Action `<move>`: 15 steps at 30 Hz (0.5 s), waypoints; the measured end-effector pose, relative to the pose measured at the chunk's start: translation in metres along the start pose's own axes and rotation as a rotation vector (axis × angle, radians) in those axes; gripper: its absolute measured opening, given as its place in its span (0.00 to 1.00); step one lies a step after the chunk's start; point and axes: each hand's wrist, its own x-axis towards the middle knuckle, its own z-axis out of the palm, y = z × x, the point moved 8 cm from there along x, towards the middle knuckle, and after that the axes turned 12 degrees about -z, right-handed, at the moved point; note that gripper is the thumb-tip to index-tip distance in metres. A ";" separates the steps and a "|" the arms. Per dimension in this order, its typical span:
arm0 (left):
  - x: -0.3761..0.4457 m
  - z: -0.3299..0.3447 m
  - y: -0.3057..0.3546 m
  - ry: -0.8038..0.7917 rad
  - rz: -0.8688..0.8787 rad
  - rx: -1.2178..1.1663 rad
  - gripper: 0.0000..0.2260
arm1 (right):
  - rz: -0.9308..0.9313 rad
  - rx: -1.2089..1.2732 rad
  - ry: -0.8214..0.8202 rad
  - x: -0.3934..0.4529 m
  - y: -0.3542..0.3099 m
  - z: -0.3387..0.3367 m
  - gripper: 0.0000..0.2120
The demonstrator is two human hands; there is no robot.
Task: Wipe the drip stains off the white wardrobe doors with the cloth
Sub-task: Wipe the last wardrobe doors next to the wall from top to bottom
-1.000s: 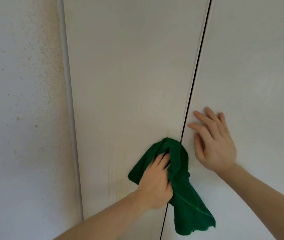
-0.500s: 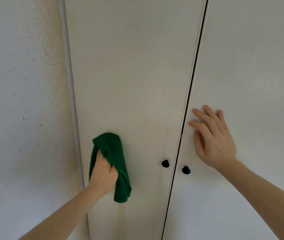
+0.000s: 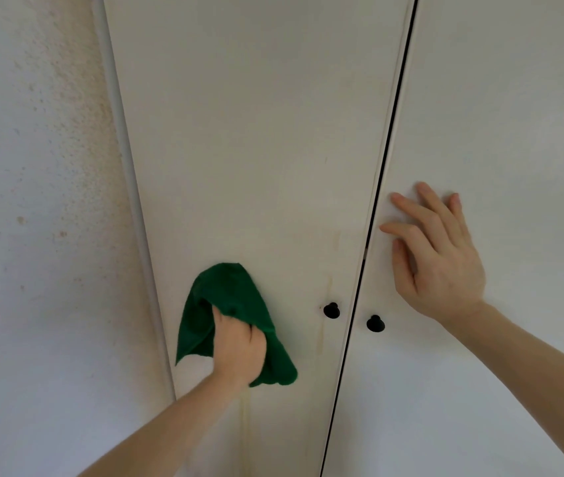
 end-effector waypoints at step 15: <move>-0.109 0.088 0.043 -0.397 0.433 0.322 0.24 | -0.001 0.009 0.003 0.001 -0.001 -0.001 0.11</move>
